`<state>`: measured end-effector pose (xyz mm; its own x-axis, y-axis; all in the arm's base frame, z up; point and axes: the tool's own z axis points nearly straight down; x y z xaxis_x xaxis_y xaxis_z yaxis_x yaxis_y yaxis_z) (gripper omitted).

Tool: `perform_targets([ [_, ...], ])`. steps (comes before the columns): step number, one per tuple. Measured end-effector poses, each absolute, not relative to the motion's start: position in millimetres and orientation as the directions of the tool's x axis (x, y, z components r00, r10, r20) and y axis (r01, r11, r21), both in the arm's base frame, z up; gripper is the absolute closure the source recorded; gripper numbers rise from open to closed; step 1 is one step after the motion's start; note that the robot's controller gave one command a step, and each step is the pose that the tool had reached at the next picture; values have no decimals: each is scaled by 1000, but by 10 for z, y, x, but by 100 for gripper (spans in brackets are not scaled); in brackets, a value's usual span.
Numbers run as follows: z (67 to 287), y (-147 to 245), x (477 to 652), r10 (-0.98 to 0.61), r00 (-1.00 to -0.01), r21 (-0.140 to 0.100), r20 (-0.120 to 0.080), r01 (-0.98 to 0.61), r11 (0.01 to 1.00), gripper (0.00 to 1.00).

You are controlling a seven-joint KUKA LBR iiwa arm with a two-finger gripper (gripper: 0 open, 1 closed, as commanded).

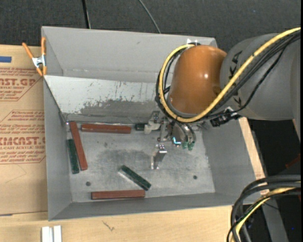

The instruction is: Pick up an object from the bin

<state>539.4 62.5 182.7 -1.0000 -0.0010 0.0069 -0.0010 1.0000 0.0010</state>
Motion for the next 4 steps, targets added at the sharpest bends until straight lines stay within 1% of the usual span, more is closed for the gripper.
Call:
perform_targets([
  [1, 1873, 622, 5411, -1, -1000, 1, -1, -1, 1000, 0],
  [2, 1329, 649, 5194, -6, -1000, 2, -6, -6, 1000, 0],
  [3, 846, 852, 4968, -103, -994, 1, -26, -103, 995, 100],
  [4, 846, 852, 4968, -103, -994, 1, -26, -103, 995, 100],
])
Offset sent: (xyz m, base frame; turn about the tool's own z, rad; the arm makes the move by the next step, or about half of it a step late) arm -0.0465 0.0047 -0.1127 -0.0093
